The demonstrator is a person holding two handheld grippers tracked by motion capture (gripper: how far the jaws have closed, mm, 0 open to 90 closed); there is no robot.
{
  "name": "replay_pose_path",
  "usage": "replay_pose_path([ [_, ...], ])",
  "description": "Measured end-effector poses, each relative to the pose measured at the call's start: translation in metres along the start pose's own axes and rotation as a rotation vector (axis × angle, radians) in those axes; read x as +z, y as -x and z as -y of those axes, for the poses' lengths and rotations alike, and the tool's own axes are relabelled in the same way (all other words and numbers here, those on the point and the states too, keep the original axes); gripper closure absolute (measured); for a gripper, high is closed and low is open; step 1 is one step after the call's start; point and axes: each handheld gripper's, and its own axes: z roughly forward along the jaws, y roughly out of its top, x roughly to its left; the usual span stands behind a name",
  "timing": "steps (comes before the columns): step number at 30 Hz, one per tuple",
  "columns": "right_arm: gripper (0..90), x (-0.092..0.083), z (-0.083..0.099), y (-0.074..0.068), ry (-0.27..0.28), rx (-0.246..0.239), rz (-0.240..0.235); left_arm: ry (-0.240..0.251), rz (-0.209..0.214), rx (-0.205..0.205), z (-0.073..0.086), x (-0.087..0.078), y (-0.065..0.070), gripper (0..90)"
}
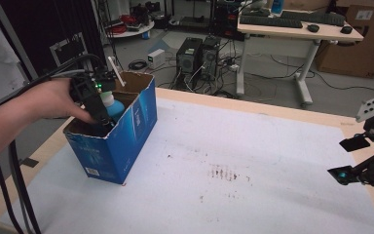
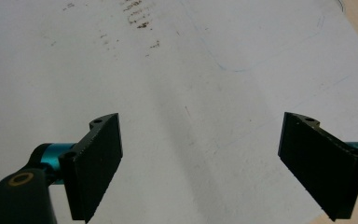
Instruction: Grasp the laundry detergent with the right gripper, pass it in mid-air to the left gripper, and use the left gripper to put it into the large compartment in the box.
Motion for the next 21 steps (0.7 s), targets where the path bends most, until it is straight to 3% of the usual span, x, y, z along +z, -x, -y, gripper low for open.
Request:
replay_pose_path([
  [5, 12.9, -0.001, 0.000, -0.001, 0.002, 0.003, 0.000, -0.003, -0.019, 0.023, -0.001, -0.006, 0.001, 22.0],
  [12, 12.9, -0.003, 0.002, -0.002, 0.011, 0.009, -0.008, 0.020, -0.057, 0.051, -0.004, -0.038, -0.003, 19.1],
  [17, 12.9, -0.002, 0.002, -0.004, 0.008, 0.010, -0.015, 0.050, -0.060, 0.108, -0.016, -0.062, 0.008, 19.1],
  [21, 12.9, -0.003, 0.001, -0.008, 0.007, 0.018, -0.018, 0.098, -0.033, 0.161, -0.031, -0.071, 0.022, 19.1],
])
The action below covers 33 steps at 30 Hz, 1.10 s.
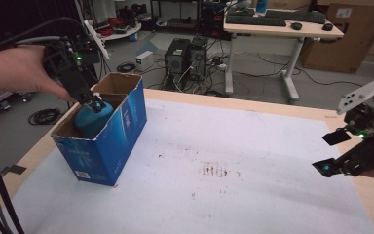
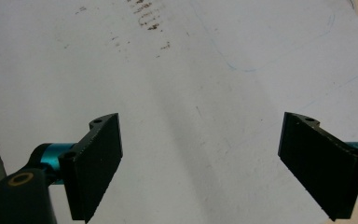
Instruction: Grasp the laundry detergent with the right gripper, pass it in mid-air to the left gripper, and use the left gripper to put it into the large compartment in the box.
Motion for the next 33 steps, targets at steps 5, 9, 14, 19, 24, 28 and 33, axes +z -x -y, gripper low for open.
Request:
replay_pose_path([
  [5, 12.9, -0.002, 0.001, -0.006, -0.006, 0.008, 0.002, 0.028, 0.029, 0.087, -0.026, 0.002, 0.019, 19.1],
  [9, 12.9, -0.003, 0.001, -0.009, -0.002, 0.010, 0.011, 0.053, 0.058, 0.145, -0.046, 0.007, 0.034, 19.1],
  [14, 12.9, -0.005, 0.002, -0.013, 0.004, 0.014, 0.023, 0.084, 0.082, 0.193, -0.065, 0.015, 0.049, 19.1],
  [19, 12.9, -0.006, 0.002, -0.018, 0.013, 0.010, 0.028, 0.105, 0.116, 0.238, -0.081, 0.027, 0.067, 19.1],
  [24, 12.9, -0.004, 0.000, -0.024, 0.016, 0.017, 0.027, 0.114, 0.146, 0.269, -0.090, 0.039, 0.084, 19.1],
  [28, 12.9, -0.002, -0.002, -0.026, 0.020, 0.009, 0.025, 0.122, 0.161, 0.279, -0.095, 0.049, 0.093, 19.1],
  [33, 12.9, -0.001, -0.004, -0.028, 0.019, 0.002, 0.023, 0.126, 0.157, 0.278, -0.098, 0.059, 0.101, 19.1],
])
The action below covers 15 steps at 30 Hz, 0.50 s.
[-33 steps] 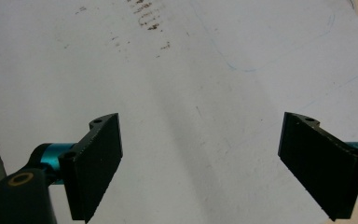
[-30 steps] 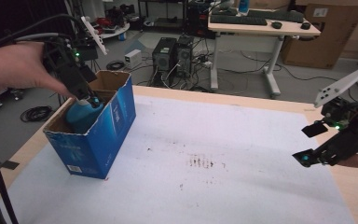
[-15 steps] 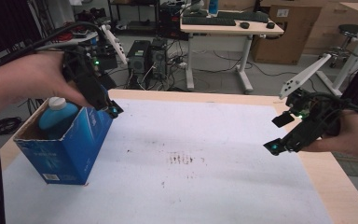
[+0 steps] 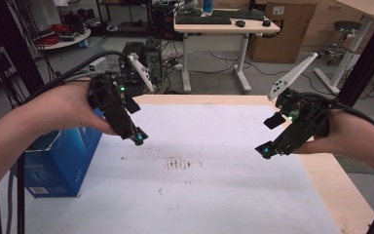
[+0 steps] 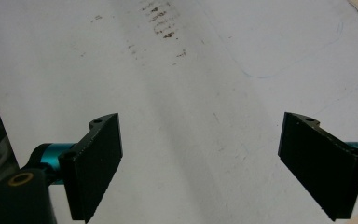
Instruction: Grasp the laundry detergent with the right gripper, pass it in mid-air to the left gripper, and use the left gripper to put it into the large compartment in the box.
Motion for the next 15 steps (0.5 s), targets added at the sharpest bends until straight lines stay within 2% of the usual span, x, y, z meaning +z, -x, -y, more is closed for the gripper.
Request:
replay_pose_path([
  [9, 12.9, -0.001, 0.000, -0.001, -0.001, 0.003, 0.000, 0.013, 0.039, 0.014, -0.003, 0.012, 0.007, 19.1],
  [15, 12.9, -0.001, 0.001, 0.000, -0.003, 0.002, -0.002, 0.012, 0.038, 0.017, -0.003, 0.013, 0.009, 19.1],
])
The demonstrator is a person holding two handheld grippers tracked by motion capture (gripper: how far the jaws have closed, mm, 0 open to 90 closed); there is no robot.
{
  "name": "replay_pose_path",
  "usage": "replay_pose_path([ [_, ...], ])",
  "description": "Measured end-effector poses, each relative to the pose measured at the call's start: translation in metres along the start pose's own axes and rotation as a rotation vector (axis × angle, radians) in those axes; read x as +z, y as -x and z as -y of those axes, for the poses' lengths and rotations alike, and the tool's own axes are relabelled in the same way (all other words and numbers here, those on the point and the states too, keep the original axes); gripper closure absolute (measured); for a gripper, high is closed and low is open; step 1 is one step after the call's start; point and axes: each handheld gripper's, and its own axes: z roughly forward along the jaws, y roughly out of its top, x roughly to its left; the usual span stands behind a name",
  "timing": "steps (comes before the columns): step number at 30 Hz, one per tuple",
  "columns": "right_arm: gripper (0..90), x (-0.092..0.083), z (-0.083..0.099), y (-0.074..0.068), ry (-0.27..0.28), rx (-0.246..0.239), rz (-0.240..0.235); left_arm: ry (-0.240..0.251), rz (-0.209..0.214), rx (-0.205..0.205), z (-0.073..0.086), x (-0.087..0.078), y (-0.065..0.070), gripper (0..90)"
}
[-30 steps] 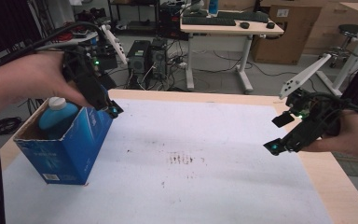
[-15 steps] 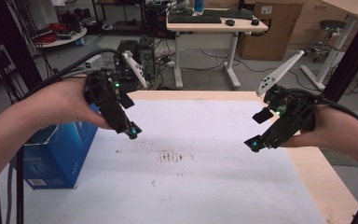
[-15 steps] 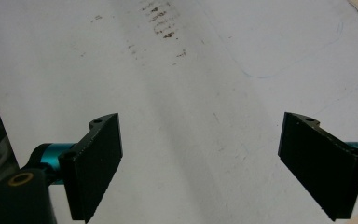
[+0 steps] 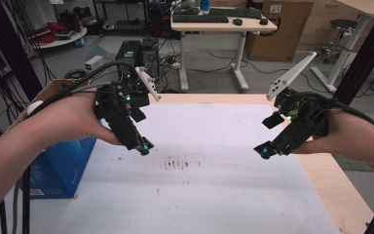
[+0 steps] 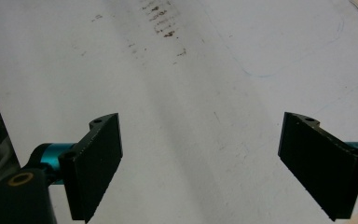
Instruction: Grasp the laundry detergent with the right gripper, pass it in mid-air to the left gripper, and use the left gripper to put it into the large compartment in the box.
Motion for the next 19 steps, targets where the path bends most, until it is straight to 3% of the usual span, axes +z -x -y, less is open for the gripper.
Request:
replay_pose_path([
  [19, 12.9, 0.0012, -0.0001, -0.0017, 0.002, 0.000, 0.000, 0.008, -0.028, -0.016, 0.0022, -0.0022, 0.0003, 19.1],
])
